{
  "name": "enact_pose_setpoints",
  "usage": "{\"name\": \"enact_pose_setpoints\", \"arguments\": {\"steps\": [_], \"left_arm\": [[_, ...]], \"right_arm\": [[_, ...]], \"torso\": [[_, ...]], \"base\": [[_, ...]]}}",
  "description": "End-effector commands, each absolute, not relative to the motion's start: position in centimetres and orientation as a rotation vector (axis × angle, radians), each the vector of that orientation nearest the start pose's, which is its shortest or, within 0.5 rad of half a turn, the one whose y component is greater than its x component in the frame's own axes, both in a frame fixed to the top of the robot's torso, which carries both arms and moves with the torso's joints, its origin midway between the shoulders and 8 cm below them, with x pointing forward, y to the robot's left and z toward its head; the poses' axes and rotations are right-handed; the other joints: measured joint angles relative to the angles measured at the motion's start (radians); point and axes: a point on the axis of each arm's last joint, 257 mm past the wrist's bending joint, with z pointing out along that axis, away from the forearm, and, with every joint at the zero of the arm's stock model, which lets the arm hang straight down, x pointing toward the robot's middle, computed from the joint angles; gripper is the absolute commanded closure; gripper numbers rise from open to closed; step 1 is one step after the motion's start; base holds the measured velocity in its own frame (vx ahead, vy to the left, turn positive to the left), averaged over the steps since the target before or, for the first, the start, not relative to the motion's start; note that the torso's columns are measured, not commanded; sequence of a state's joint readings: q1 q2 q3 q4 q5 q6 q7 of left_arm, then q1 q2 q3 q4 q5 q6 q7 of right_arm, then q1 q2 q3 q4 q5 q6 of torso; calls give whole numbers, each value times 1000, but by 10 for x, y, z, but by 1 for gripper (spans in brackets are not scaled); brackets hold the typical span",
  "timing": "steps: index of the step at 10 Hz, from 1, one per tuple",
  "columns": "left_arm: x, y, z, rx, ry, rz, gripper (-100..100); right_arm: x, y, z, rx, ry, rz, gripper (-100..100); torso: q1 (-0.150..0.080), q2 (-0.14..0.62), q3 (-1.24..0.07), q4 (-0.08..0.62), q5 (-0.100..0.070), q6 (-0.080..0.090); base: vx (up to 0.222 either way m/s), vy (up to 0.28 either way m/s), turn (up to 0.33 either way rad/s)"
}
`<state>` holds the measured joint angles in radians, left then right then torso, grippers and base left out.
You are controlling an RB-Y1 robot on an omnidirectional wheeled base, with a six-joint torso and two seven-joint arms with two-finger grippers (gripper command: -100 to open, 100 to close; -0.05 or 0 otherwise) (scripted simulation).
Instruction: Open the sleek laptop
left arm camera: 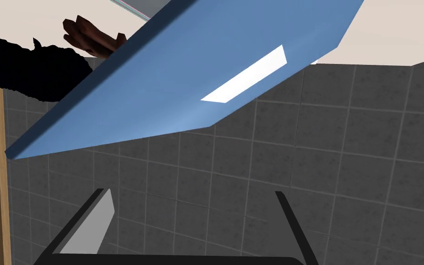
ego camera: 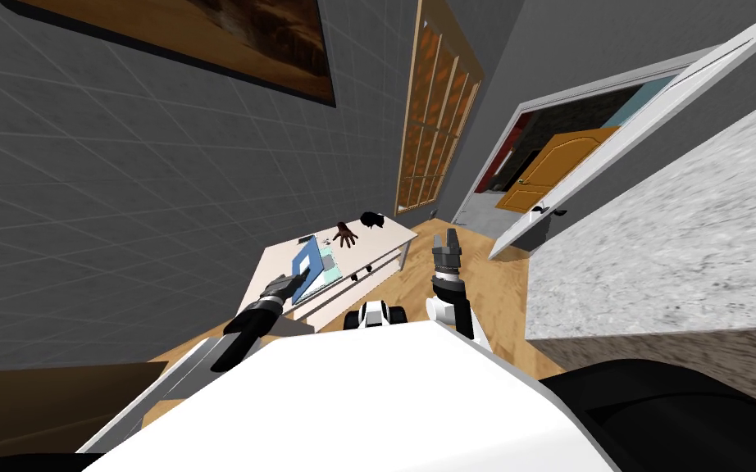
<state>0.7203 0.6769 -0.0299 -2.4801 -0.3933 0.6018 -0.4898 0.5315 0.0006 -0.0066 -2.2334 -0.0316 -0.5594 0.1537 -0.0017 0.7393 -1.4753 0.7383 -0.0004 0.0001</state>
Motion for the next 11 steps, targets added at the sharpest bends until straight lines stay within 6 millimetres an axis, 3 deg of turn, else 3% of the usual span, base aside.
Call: {"name": "enact_pose_setpoints", "arguments": {"steps": [1,6,8,11], "left_arm": [[351,369,-184,-225,1828,108,-100],[360,390,-196,-202,1825,170,-100],[359,388,-195,-210,1828,159,-100],[352,382,-178,-206,1825,158,-100]], "right_arm": [[339,-290,5,631,640,1157,0],[339,-290,5,631,640,1156,0],[339,-290,5,631,640,1156,0],[339,-290,5,631,640,1156,0]], "torso": [[1,1,1,0,0,0],[1,-1,-1,0,0,0],[2,-2,-1,0,0,0],[3,-3,-2,-1,1,0]], "base": [[-42,-59,-11],[-29,-35,-7],[-11,-15,0],[26,11,20]]}}
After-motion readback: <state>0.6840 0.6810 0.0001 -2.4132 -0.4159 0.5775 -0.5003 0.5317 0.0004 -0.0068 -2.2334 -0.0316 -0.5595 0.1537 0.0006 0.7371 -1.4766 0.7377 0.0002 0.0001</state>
